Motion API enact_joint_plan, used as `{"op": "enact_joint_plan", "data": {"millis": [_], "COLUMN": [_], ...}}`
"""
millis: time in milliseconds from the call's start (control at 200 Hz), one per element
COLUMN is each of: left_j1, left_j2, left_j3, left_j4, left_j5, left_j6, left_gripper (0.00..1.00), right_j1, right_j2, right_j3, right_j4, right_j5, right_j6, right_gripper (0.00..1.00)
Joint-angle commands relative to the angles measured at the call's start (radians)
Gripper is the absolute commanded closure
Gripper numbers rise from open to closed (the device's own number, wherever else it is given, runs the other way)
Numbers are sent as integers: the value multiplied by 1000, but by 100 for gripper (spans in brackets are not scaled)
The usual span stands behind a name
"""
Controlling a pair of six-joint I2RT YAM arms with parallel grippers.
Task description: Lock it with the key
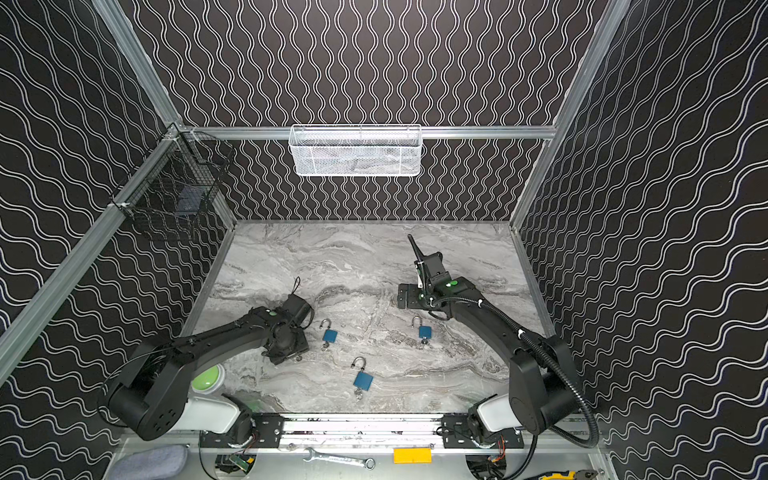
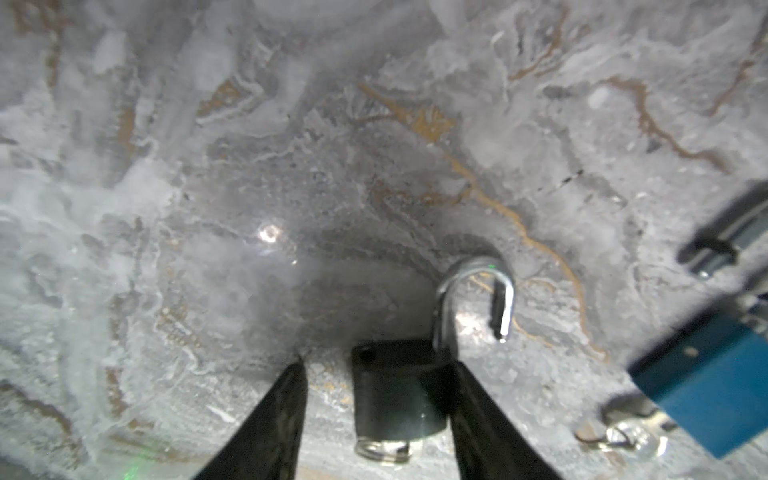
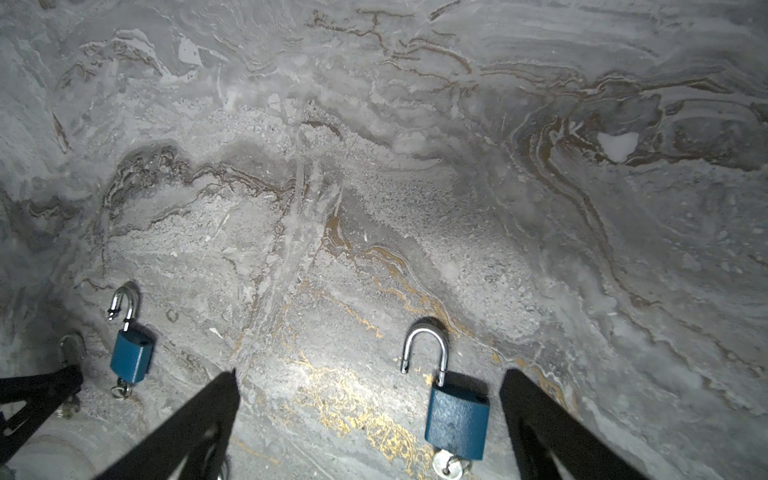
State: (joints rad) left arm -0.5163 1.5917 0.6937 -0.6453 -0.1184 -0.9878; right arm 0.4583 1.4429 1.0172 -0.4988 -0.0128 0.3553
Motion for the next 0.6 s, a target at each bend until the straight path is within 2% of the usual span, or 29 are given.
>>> {"op": "enact_joint_plan", "data": {"millis": [0, 285, 596], "left_j1": [0, 1, -1], "left_j2": [28, 71, 70], "left_j3": [-3, 8, -12], "left_j4": [92, 113, 129], "left_j5": [45, 50, 56], "left_j6": [0, 12, 14], "left_gripper": [45, 47, 59], "right_j1": [1, 1, 0], "right_j2": [-10, -24, -56], "right_j3": [-5, -12, -45], "right_j4": [16, 19, 28], "right_j5": [-12, -21, -31], "right_j6": [-17, -27, -19], "right_gripper": [0, 0, 0]}}
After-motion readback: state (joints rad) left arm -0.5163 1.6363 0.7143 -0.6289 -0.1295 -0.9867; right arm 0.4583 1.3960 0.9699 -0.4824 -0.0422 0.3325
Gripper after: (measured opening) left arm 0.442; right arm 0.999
